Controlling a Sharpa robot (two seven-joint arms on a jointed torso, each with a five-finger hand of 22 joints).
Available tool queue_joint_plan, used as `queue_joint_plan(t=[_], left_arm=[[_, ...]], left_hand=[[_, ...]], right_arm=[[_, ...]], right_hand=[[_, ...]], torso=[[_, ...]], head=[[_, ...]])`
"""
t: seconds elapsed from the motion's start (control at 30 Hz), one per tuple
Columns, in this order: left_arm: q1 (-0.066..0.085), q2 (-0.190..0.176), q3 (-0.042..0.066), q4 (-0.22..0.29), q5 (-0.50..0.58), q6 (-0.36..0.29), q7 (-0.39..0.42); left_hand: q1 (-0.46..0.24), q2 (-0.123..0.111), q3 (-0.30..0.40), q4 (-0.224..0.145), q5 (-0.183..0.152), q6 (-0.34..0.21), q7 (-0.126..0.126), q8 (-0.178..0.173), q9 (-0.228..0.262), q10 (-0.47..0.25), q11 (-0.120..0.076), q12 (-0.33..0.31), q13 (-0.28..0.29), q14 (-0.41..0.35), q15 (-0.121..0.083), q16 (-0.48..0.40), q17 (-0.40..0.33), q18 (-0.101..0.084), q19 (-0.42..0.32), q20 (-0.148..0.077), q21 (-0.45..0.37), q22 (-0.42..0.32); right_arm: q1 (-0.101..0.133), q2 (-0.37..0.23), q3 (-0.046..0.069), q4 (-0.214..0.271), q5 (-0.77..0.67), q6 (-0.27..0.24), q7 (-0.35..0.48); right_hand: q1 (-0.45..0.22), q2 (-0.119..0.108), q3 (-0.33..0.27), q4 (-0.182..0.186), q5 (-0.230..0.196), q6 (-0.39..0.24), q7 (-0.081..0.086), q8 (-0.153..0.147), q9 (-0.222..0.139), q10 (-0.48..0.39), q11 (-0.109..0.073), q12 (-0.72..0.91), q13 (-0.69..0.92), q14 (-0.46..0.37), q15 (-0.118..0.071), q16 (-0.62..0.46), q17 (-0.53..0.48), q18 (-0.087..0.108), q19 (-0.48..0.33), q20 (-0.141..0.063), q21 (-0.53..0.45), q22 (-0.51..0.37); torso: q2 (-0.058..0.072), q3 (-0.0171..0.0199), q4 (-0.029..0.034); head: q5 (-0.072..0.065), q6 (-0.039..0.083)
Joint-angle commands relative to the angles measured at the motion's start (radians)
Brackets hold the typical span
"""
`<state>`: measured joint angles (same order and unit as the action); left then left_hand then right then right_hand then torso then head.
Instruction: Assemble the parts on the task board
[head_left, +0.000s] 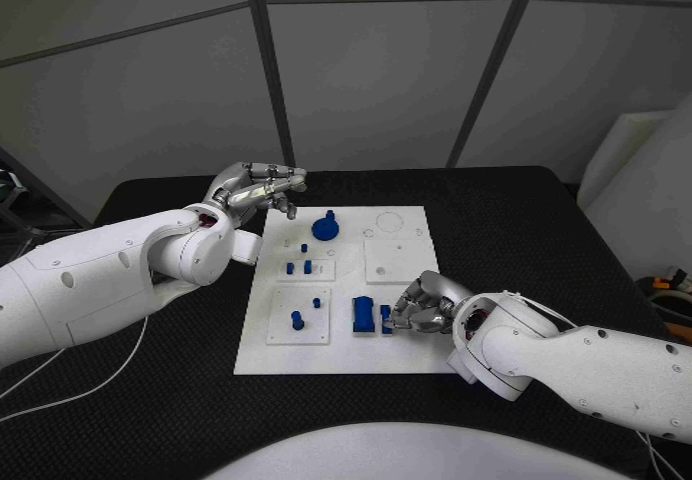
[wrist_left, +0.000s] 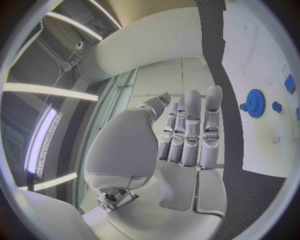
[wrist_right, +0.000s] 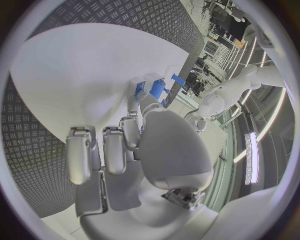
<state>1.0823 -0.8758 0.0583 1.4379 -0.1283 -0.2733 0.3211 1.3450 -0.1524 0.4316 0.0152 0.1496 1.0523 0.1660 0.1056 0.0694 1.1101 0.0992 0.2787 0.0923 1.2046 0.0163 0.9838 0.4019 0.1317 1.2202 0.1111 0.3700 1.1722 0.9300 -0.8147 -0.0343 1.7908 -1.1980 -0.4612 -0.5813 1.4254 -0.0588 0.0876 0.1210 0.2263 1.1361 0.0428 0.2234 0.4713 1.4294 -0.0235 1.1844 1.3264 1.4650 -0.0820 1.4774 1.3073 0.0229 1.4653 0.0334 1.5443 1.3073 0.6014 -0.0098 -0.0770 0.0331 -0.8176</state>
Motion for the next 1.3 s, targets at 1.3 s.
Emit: queue_joint_plan(t=[1.3], left_arm=[[-0.051,0.118,0.001,-0.193,0.212,-0.109,0.152]], left_hand=[[0.006,0.025,-0.079,0.054,-0.002,-0.068,0.005,-0.04,-0.004,-0.087,0.075,-0.136,-0.03,-0.302,0.138,-0.684,-0.335,0.056,-0.603,0.173,-0.307,-0.489]], right_arm=[[0.144,0.163,0.026,-0.6,0.904,0.108,0.981]], right_hand=[[0.083,0.004,-0.014,0.123,0.07,-0.166,0.151,-0.161,-0.301,-0.314,0.168,-1.098,-1.24,-0.425,0.208,-1.321,-1.144,0.16,-0.639,0.209,-1.317,-0.846]], torso=[[-0.091,-0.0184,-0.0334]], head=[[0.002,0.134]])
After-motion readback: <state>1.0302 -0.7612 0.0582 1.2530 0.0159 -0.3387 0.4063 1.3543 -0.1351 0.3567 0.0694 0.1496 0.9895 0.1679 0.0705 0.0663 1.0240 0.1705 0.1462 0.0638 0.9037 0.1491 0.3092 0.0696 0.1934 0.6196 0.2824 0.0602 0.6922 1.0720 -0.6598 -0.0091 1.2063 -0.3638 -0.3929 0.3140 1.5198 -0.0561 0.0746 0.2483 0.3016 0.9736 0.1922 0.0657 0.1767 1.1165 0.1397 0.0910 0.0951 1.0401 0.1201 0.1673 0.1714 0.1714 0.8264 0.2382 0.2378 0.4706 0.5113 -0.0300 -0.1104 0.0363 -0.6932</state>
